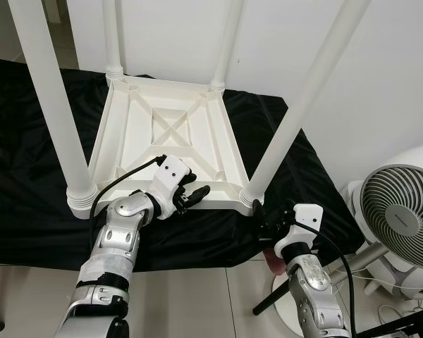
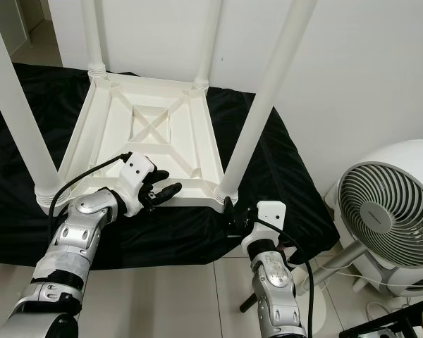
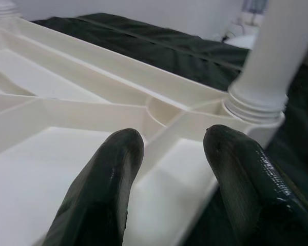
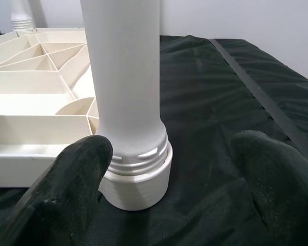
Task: Building children table
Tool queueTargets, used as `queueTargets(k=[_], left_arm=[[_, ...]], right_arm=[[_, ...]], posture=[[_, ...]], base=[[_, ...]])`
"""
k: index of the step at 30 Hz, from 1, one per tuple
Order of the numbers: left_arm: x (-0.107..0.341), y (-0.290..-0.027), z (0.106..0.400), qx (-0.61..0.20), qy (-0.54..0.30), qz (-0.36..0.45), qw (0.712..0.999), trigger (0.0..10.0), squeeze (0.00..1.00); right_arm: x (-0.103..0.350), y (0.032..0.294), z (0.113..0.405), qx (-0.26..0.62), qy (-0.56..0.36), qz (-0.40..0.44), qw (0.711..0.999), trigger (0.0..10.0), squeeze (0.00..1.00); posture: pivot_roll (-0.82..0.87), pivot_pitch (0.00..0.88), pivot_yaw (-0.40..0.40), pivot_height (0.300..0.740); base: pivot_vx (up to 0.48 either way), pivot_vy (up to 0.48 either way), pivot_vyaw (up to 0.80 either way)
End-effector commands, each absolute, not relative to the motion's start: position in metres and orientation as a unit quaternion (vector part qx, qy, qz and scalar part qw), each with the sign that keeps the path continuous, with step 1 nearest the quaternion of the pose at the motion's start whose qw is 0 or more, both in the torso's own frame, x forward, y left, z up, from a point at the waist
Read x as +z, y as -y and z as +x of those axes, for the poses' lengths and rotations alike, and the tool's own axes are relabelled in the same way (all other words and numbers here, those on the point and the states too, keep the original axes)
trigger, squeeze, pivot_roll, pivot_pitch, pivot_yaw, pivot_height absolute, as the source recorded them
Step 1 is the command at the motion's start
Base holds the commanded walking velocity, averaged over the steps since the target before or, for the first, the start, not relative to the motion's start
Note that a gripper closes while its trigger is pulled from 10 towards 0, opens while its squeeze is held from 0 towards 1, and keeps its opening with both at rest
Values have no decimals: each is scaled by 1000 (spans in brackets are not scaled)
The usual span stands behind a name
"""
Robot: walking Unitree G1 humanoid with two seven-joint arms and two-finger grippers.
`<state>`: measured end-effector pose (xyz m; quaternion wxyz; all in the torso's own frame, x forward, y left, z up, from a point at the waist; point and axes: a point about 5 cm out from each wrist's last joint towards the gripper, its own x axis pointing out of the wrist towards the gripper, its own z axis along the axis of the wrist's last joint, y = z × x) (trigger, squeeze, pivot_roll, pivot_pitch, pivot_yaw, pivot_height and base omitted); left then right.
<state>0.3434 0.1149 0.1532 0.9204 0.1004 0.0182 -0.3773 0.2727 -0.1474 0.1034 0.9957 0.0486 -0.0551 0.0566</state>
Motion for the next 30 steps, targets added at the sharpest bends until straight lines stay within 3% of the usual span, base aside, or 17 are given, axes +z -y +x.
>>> queueTargets(k=[1, 7, 30], left_arm=[[154, -133, 357, -147, -7, 90, 985, 10000, 0], [156, -145, 359, -87, -3, 73, 993, 10000, 0], [173, -143, 359, -42, 35, 47, 997, 10000, 0]], right_arm=[[101, 152, 271, 49, 49, 40, 997, 10000, 0], [100, 152, 270, 51, 48, 40, 997, 10000, 0], [103, 147, 269, 59, 58, 41, 996, 10000, 0]], posture=[[46, 4, -138, 740], [50, 5, -140, 740], [48, 5, -133, 740]], base=[[0, 0, 0], [0, 0, 0], [0, 0, 0]])
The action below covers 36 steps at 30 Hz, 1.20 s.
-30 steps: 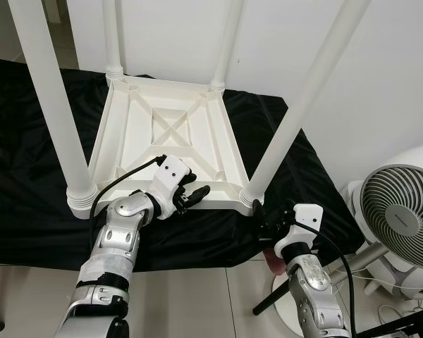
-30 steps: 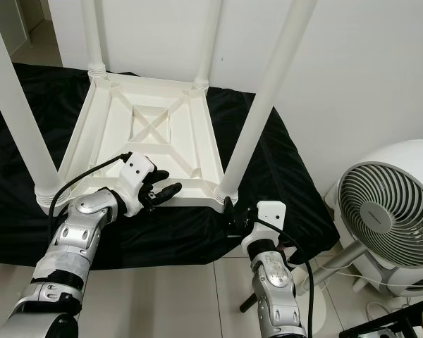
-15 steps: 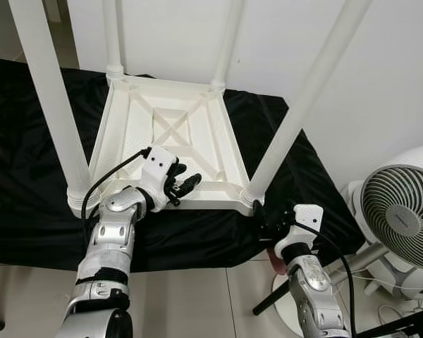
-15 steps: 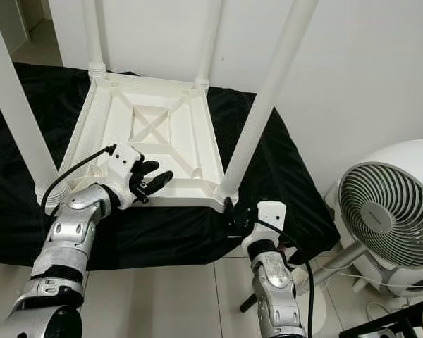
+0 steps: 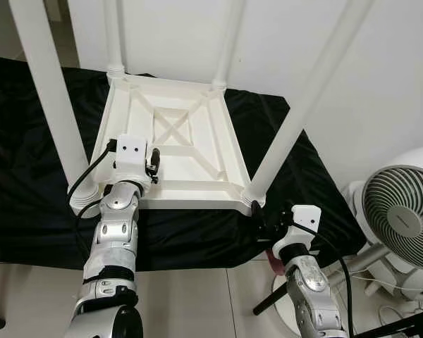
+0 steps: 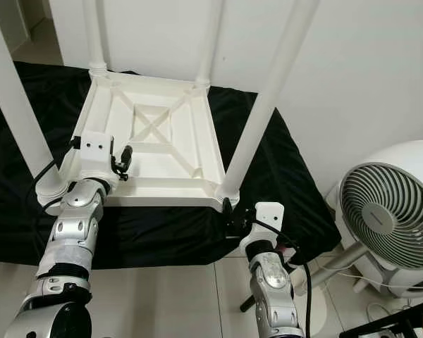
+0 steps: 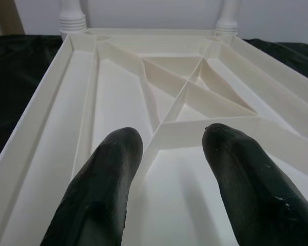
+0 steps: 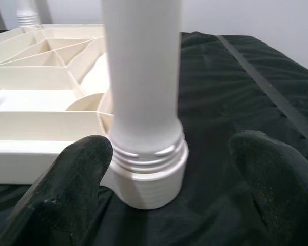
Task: Building children table
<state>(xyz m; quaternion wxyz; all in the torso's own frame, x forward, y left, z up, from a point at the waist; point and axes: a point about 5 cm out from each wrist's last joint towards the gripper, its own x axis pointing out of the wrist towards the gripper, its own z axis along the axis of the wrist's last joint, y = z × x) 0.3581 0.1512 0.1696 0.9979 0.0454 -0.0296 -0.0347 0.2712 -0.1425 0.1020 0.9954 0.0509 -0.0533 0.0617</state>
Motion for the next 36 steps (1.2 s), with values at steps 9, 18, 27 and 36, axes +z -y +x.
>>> queueTargets(k=[9, 18, 27, 36], left_arm=[[167, -122, 348, -134, 47, 70, 987, 10000, 0], [134, -96, 321, -332, -4, 145, 932, 10000, 1000], [124, -111, 326, -347, -42, 218, 911, 10000, 0], [112, -138, 341, -295, -144, 243, 913, 10000, 0]], right_arm=[[103, 149, 268, 61, 59, 36, 996, 10000, 0], [101, 149, 269, 66, 54, 30, 996, 10000, 0], [99, 151, 268, 66, 52, 27, 996, 10000, 0], [99, 152, 268, 63, 53, 23, 996, 10000, 0]], posture=[[51, 7, -137, 740], [61, 10, -143, 740], [58, 8, -136, 740], [51, 4, -125, 740]], base=[[0, 0, 0], [0, 0, 0], [0, 0, 0], [0, 0, 0]])
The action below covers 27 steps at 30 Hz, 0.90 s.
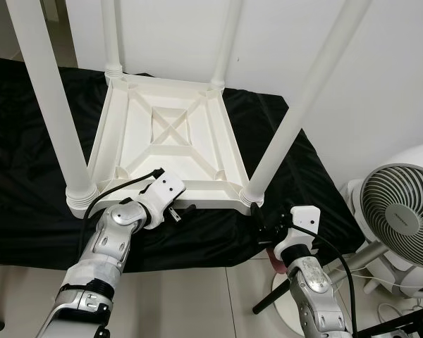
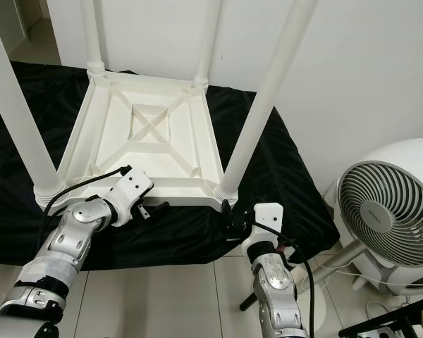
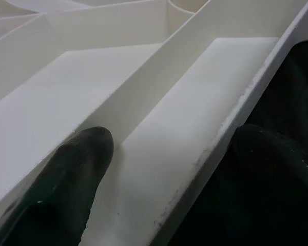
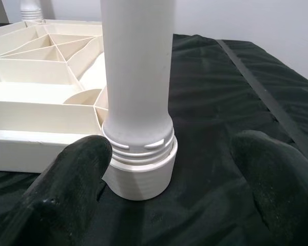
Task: Building children table
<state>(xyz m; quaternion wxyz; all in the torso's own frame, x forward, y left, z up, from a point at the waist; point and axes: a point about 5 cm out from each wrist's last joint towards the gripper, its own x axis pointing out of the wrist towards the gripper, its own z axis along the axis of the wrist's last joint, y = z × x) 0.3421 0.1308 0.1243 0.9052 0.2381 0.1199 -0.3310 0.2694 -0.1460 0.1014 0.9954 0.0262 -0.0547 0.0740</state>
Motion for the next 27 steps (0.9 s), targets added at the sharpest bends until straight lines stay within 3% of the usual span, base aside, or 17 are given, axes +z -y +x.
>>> queueTargets(k=[1, 6, 7, 9, 10, 21, 27], left_arm=[[110, -140, 341, -300, -169, 225, 911, 10000, 0], [109, -142, 342, -298, -183, 211, 913, 10000, 0], [109, -145, 343, -295, -197, 203, 913, 3059, 0], [109, -145, 343, -295, -197, 203, 913, 3059, 0], [110, -147, 344, -294, -204, 199, 913, 0, 0], [104, -146, 337, -305, -233, 216, 898, 0, 0], [97, -148, 333, -271, -257, 222, 901, 0, 0]], right_arm=[[99, 153, 268, 62, 53, 21, 996, 10000, 0], [99, 153, 268, 61, 52, 20, 997, 10000, 0], [98, 153, 269, 61, 53, 20, 997, 10000, 0], [98, 153, 269, 61, 53, 20, 997, 10000, 0], [99, 153, 269, 60, 53, 20, 997, 10000, 0], [99, 153, 270, 59, 54, 19, 997, 10000, 0], [99, 153, 270, 61, 54, 17, 997, 10000, 0]], posture=[[51, 3, -124, 740], [52, 2, -123, 740], [52, 1, -121, 740], [52, 1, -121, 740], [52, 0, -120, 740], [51, 0, -119, 740], [52, 0, -122, 740]], base=[[0, 0, 0], [0, 0, 0], [0, 0, 0], [0, 0, 0], [0, 0, 0], [0, 0, 0], [0, 0, 0]])
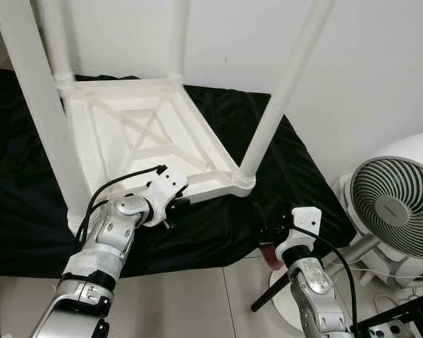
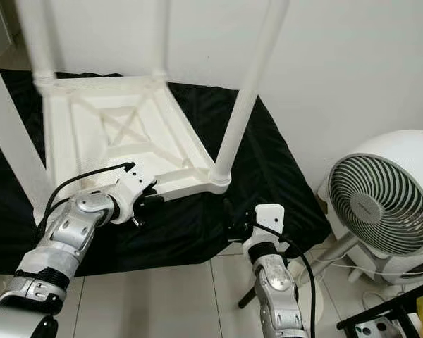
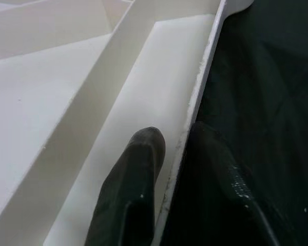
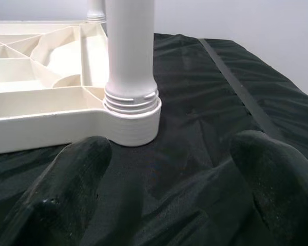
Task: Building children table
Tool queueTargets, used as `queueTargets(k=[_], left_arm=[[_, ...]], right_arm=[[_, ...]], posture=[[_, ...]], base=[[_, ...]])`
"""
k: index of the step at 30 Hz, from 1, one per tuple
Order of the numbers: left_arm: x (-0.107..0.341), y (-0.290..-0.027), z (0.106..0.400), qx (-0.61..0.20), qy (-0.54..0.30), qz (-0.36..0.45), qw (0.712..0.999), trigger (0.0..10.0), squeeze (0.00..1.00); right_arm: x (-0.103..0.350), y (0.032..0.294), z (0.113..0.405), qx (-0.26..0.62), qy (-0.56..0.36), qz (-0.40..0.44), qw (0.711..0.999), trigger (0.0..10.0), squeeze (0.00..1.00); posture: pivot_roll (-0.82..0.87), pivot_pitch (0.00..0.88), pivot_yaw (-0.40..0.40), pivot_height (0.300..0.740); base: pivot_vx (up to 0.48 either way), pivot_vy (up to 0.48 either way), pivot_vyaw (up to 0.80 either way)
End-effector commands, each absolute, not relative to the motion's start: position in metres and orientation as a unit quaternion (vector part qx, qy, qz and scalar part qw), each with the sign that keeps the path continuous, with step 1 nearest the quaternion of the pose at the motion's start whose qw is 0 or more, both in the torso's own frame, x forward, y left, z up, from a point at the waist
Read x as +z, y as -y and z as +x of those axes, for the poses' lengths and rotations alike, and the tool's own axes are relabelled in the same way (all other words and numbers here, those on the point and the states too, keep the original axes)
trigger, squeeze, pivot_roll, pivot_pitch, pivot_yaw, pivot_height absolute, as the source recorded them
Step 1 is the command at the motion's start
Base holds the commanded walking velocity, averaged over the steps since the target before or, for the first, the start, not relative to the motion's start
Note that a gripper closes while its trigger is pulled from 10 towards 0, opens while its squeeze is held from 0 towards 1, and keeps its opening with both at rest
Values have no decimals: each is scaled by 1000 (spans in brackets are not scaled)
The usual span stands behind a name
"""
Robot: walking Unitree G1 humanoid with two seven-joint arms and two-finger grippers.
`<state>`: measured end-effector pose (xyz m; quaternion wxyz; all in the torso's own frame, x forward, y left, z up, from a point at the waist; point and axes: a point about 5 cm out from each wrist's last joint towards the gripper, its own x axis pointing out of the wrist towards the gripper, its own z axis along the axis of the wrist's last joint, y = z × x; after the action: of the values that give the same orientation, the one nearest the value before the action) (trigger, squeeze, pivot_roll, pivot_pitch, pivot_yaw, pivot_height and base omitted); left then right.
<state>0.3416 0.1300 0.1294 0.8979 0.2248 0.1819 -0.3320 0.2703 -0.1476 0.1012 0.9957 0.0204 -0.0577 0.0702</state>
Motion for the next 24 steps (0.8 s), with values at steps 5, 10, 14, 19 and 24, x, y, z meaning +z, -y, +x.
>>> queueTargets(k=[5, 10, 14, 19, 24], left_arm=[[98, -148, 333, -249, -256, 225, 907, 0, 0], [109, -121, 332, -292, -192, 226, 909, 10000, 0], [116, -98, 326, -339, -150, 200, 907, 10000, 1000], [129, -68, 303, -447, -78, 172, 875, 10000, 0], [137, -68, 295, -473, -50, 156, 866, 10000, 0]], right_arm=[[98, 153, 270, 60, 54, 17, 997, 10000, 0], [98, 154, 270, 59, 53, 16, 997, 10000, 0], [99, 154, 270, 60, 53, 16, 997, 10000, 0], [99, 155, 271, 56, 54, 15, 997, 10000, 0], [99, 155, 272, 56, 54, 16, 997, 10000, 0]], posture=[[50, 3, -122, 740], [50, 7, -124, 740], [50, 6, -125, 740], [50, 7, -123, 740], [60, 12, -128, 740]], base=[[0, 0, 0], [0, 0, 0], [0, 0, 0], [0, 0, 0], [0, 0, 0]])
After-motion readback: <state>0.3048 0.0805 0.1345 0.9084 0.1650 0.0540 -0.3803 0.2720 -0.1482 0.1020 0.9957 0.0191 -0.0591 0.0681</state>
